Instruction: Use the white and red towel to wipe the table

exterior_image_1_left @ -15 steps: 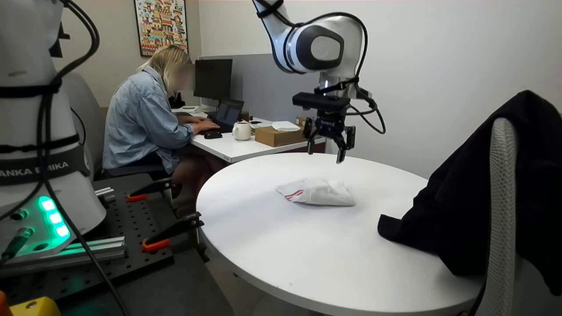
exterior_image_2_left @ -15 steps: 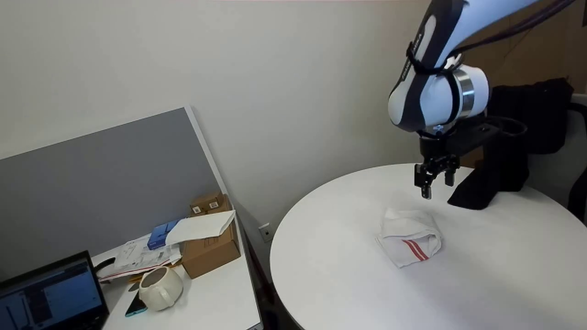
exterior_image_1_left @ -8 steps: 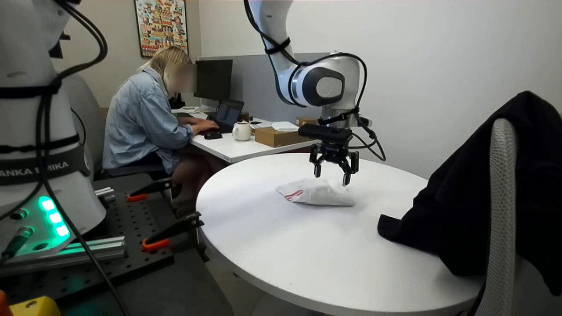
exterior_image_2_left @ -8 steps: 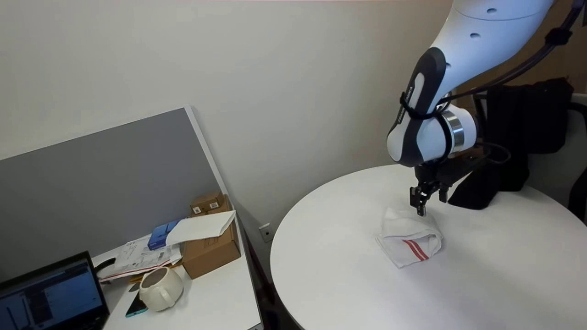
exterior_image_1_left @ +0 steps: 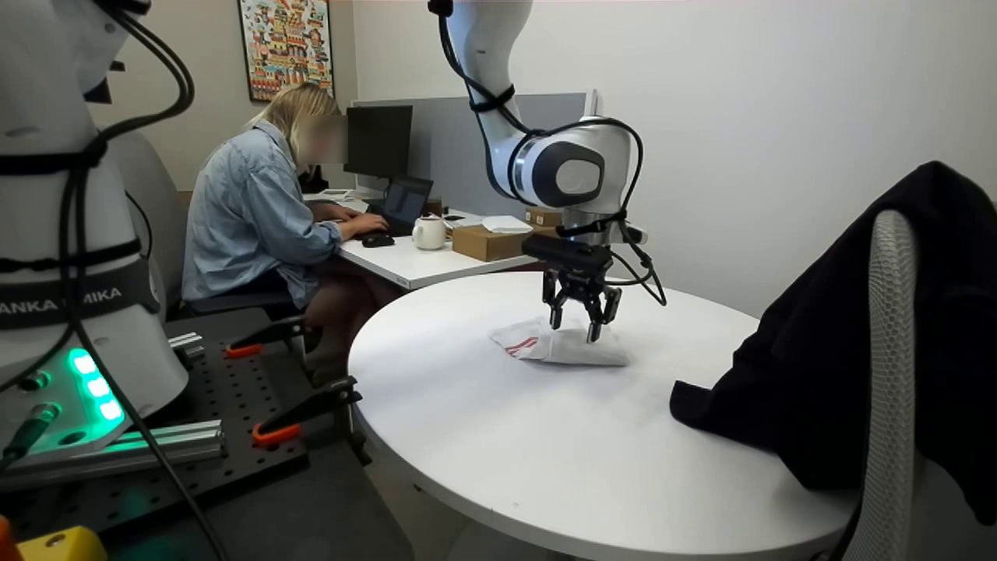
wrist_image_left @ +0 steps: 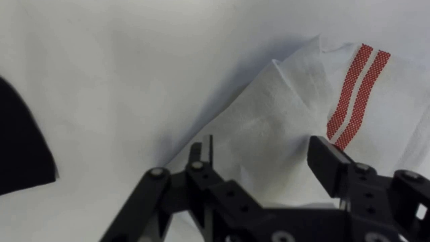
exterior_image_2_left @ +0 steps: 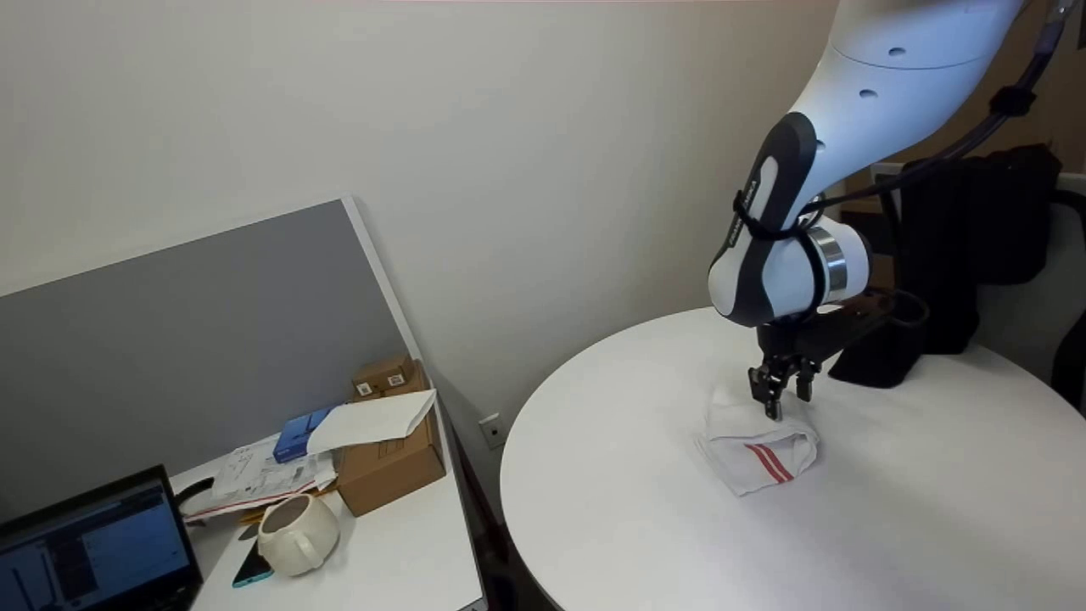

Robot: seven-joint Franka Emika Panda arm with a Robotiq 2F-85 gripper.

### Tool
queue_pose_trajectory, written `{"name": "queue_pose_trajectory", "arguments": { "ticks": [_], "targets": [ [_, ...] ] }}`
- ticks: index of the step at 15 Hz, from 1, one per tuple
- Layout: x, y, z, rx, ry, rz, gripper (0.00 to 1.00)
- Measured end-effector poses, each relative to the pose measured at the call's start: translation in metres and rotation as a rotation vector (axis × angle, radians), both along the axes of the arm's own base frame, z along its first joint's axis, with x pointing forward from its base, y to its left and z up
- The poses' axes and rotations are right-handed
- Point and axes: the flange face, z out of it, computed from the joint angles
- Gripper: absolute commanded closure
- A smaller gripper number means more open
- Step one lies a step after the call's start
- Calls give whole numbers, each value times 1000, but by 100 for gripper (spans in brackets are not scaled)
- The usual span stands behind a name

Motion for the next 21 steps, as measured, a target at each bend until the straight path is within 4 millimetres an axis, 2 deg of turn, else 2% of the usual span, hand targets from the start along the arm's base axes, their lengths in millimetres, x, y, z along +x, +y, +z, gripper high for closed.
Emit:
{"name": "queue_pose_trajectory", "arguments": {
  "ticks": [4, 6, 8, 9, 13, 15, 19, 21],
  "targets": [
    [-2, 5, -14, -15, 14, 38, 87],
    [-4, 9, -22, -22, 18, 56, 98],
    [-6, 11, -30, -26, 23, 72, 100],
    [-6, 12, -33, -30, 21, 79, 96],
    [-11, 17, -33, -22, 29, 93, 95],
    [-28, 27, -34, -5, 56, 133, 95],
    [-86, 46, -38, 15, 146, 248, 95],
    [-107, 49, -39, 17, 177, 268, 96]
  ]
}}
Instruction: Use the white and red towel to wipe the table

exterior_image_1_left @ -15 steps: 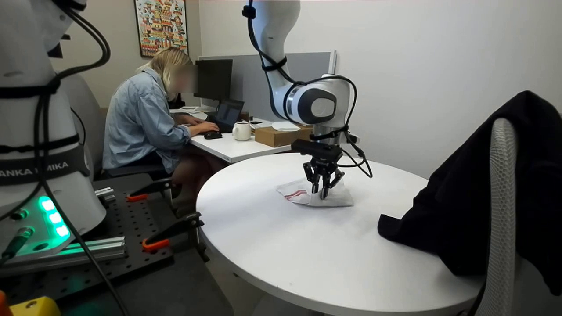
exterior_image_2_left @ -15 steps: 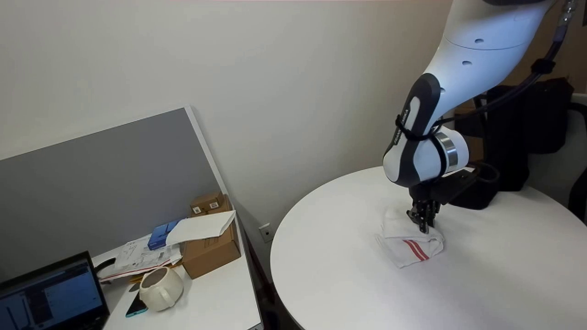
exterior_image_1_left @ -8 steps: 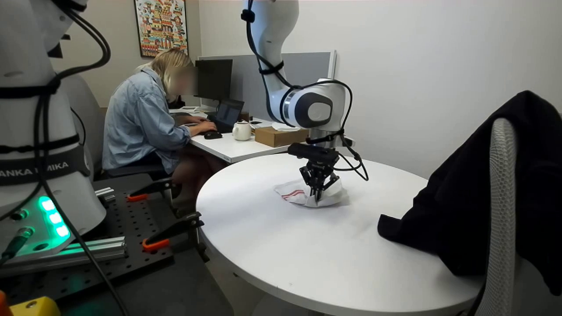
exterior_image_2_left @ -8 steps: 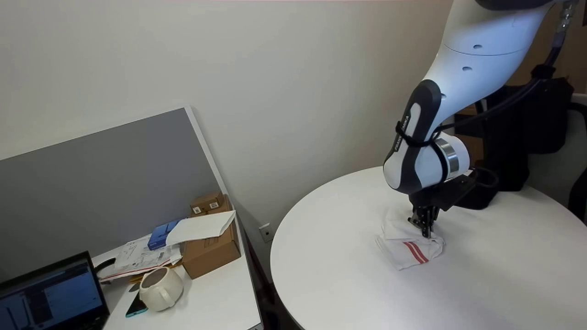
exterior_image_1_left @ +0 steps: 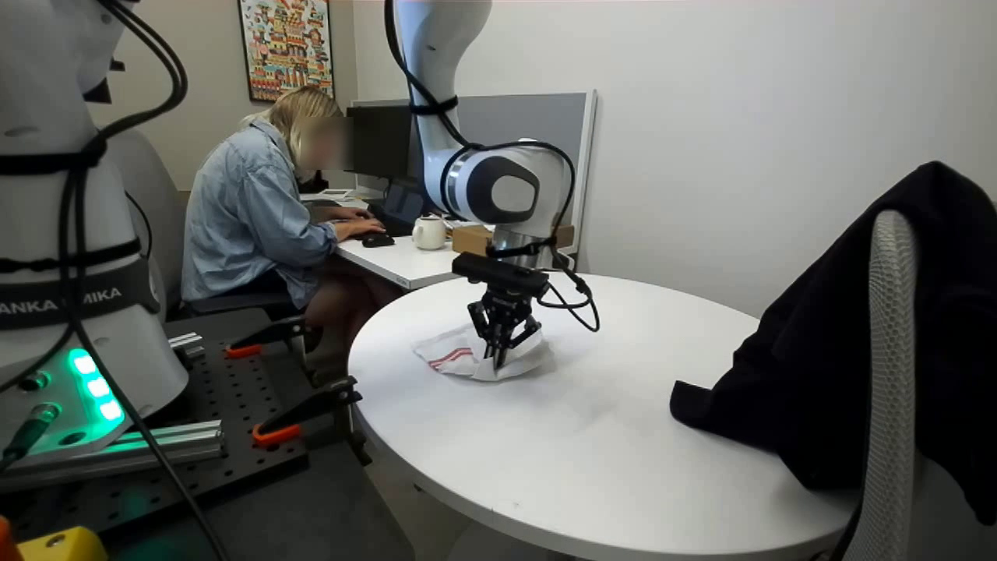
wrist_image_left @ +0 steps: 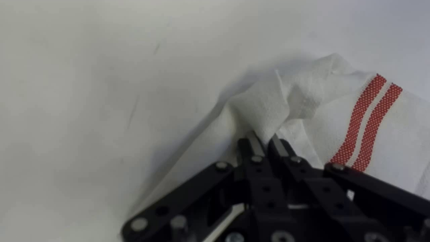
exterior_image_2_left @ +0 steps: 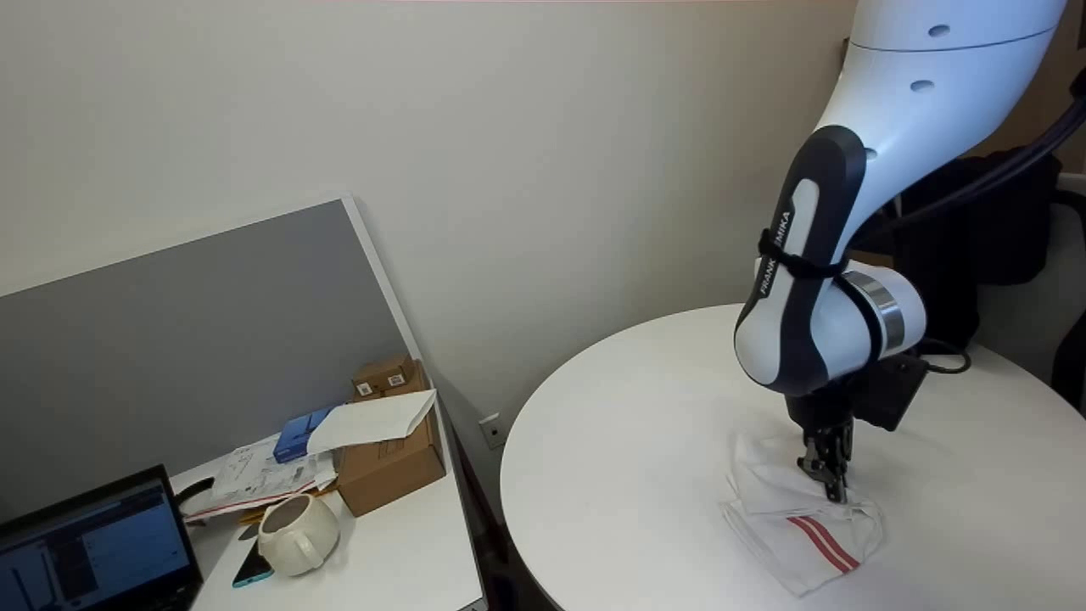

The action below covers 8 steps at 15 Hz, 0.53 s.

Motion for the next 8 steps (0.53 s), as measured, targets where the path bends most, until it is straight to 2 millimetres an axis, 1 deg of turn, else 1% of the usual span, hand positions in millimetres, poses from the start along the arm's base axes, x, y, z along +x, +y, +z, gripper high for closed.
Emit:
{"name": "queue_pose_trajectory", "arguments": {
  "ticks": [2, 4, 6, 8],
  "targets": [
    [-8, -6, 0, -2, 11, -10, 96],
    [-6, -22, 2, -7, 3, -36, 96],
    [2, -51, 7, -16, -25, -73, 96],
    [12, -89, 16, -29, -60, -118, 96]
  ]
}}
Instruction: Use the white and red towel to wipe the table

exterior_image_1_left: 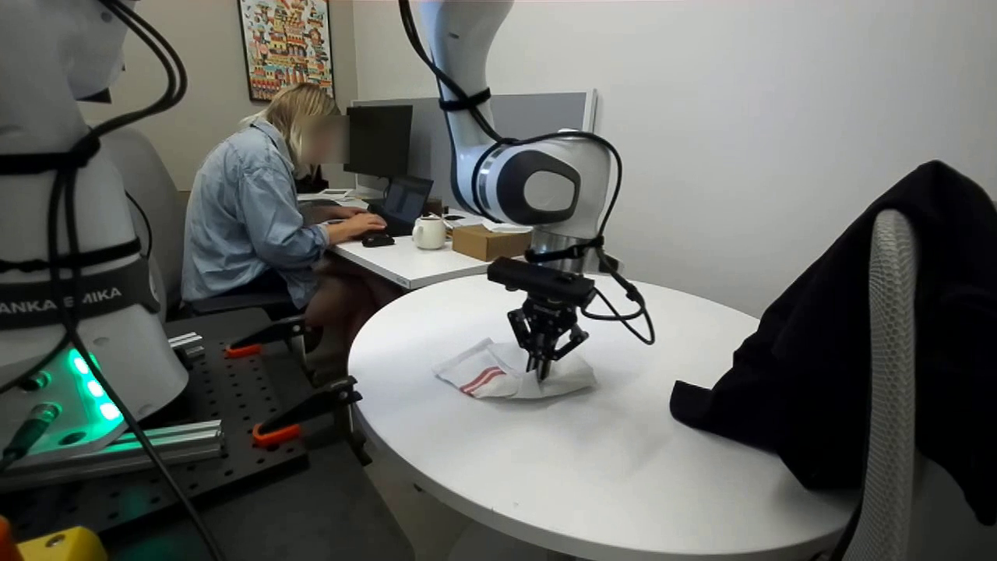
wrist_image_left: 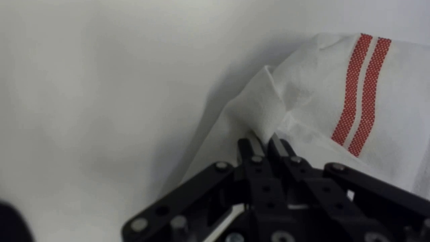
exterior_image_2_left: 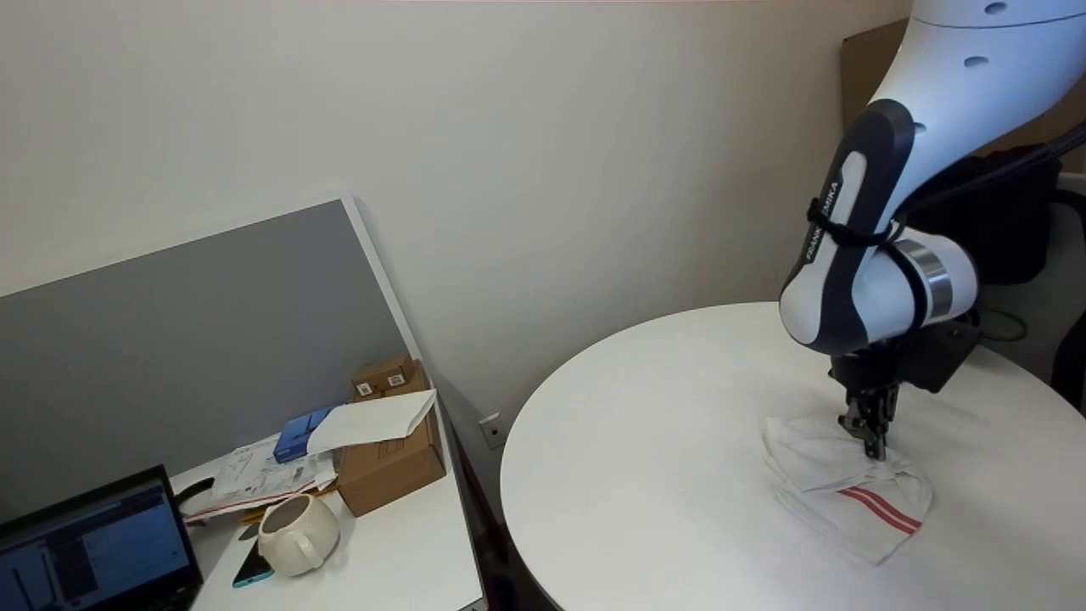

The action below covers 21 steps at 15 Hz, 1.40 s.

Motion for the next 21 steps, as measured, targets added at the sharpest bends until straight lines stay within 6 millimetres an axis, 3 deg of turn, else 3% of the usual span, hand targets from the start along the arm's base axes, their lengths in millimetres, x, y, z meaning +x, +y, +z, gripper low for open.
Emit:
{"name": "queue_pose_trajectory", "arguments": {
  "ticks": [5, 7, 9, 13, 19, 21],
  "targets": [
    [6, -94, 10, -44, -54, -108, 96],
    [3, -111, 4, -52, -50, -127, 96],
    [0, -107, -7, -45, -32, -116, 96],
    [6, -70, -13, -18, -20, -19, 96],
    [4, 59, -14, 86, -13, 203, 96],
    [6, 92, -13, 107, -12, 248, 96]
  ]
}}
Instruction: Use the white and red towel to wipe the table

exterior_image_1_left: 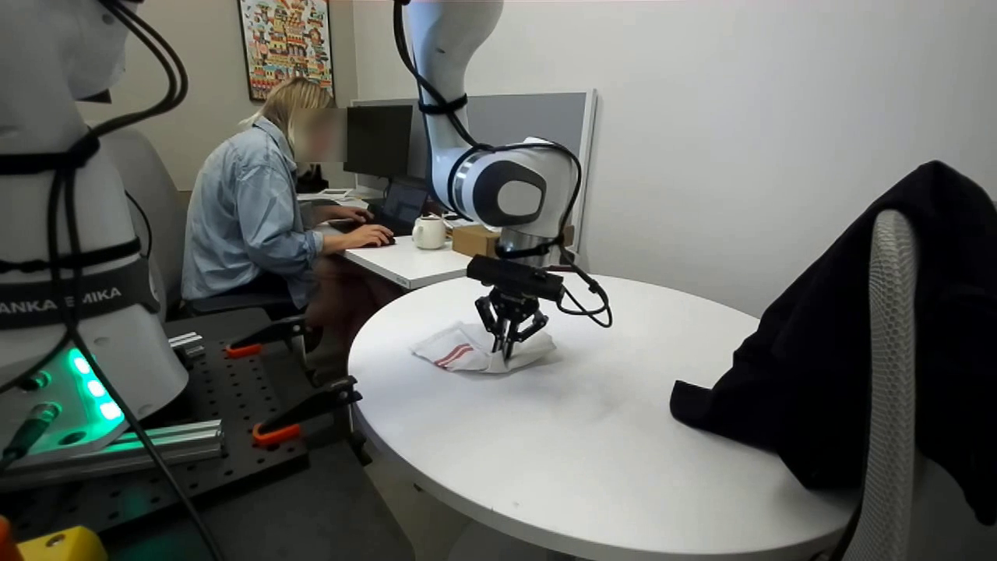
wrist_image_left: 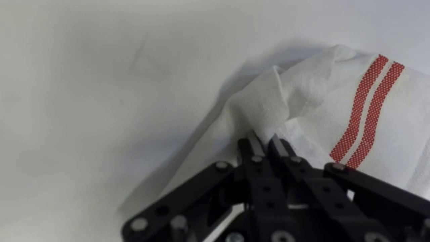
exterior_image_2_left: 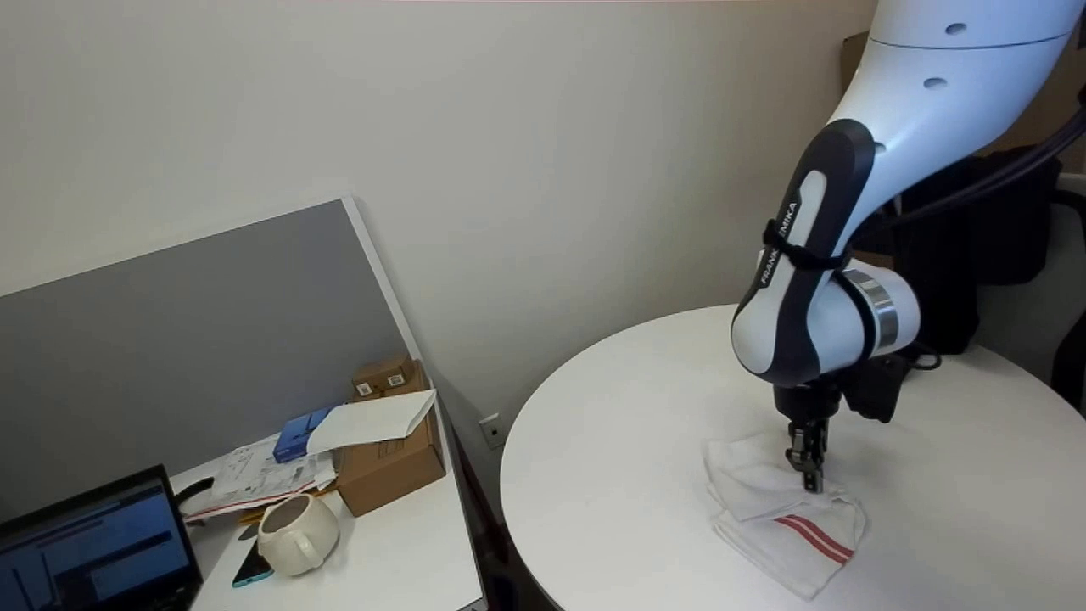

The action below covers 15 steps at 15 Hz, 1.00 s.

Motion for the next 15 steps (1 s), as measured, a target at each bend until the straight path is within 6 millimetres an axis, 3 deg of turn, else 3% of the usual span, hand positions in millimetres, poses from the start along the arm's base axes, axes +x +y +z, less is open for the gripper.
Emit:
{"name": "queue_pose_trajectory", "arguments": {
  "ticks": [2, 4, 10, 15],
  "targets": [
    [6, 17, 0, 5, -6, 19, 96],
    [17, 18, -2, 0, -10, 6, 96],
    [79, -20, -1, -61, 14, -101, 97],
    [127, -39, 0, -91, 19, -146, 97]
  ]
}}
